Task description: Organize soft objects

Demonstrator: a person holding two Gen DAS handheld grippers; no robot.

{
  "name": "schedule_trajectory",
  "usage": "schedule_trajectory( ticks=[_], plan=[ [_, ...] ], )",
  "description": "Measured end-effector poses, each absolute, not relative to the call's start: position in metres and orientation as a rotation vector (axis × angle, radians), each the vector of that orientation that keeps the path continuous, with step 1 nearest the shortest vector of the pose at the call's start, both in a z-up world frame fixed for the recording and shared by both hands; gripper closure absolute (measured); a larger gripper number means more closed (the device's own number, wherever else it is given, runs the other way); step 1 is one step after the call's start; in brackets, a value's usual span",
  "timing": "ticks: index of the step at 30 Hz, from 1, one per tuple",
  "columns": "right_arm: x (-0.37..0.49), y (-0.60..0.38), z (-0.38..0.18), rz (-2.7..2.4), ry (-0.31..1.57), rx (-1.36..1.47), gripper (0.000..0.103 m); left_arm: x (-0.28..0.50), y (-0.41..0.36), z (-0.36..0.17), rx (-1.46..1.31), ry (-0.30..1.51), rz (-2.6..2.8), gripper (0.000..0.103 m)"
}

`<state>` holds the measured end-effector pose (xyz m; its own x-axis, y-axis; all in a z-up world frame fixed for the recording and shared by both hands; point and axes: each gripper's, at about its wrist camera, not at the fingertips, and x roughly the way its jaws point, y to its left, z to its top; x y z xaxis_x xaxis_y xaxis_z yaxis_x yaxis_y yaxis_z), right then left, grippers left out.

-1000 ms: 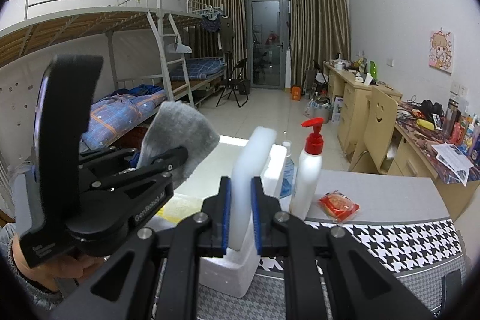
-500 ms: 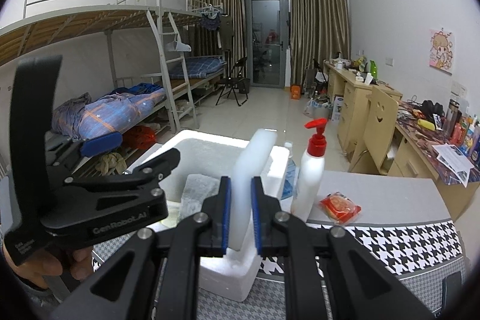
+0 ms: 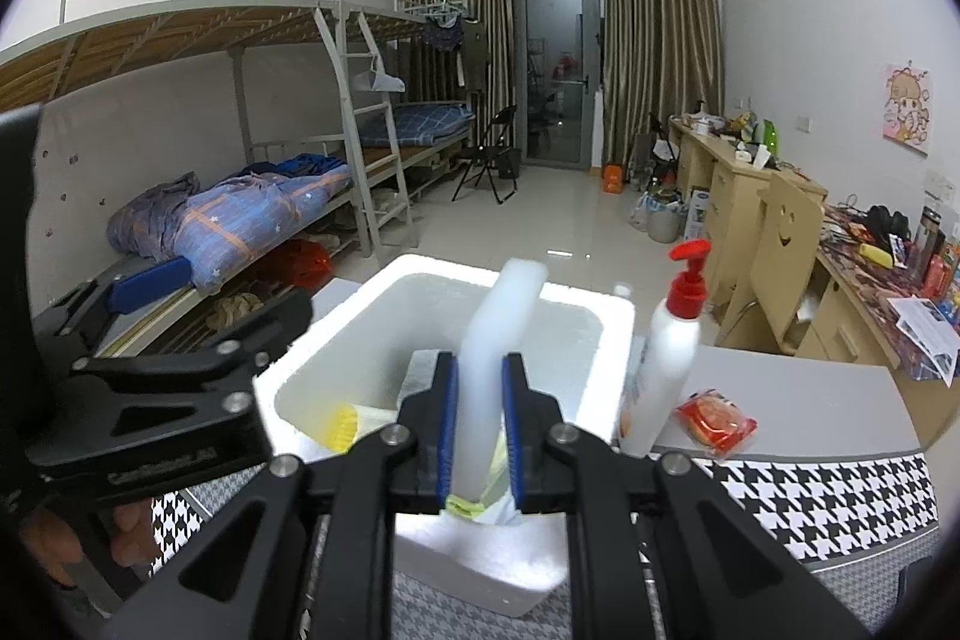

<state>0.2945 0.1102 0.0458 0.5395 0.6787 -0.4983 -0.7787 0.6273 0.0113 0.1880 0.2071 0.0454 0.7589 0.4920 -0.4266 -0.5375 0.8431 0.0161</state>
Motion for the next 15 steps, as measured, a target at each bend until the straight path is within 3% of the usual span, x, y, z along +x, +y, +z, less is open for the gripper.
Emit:
schedule_trajectory(
  ticks=[4, 6, 7, 8, 9, 11, 15],
  plan=[
    [0.298, 0.115, 0.043, 0.872, 0.502, -0.222, 0.087, 0.184, 0.212, 0.043, -0.125, 0.439, 0.566, 0.001],
    [0.301, 0.116, 0.043, 0.871, 0.512, -0.222, 0.073, 0.184, 0.213, 0.043, -0.126, 0.439, 0.569, 0.001],
    [0.302, 0.116, 0.043, 0.865, 0.511, -0.221, 0.071, 0.183, 0.212, 0.042, -0.126, 0.441, 0.569, 0.001],
    [0.303, 0.116, 0.042, 0.855, 0.511, -0.223, 0.063, 0.182, 0.213, 0.041, -0.126, 0.44, 0.568, 0.001],
    [0.305, 0.115, 0.041, 0.843, 0.517, -0.223, 0.046, 0.181, 0.212, 0.041, -0.124, 0.439, 0.569, 0.001],
    [0.304, 0.113, 0.041, 0.842, 0.519, -0.216, 0.034, 0.181, 0.212, 0.042, -0.12, 0.439, 0.566, 0.001],
    [0.3, 0.107, 0.043, 0.839, 0.5, -0.213, 0.034, 0.18, 0.21, 0.043, -0.121, 0.436, 0.566, 0.001]
  ],
)
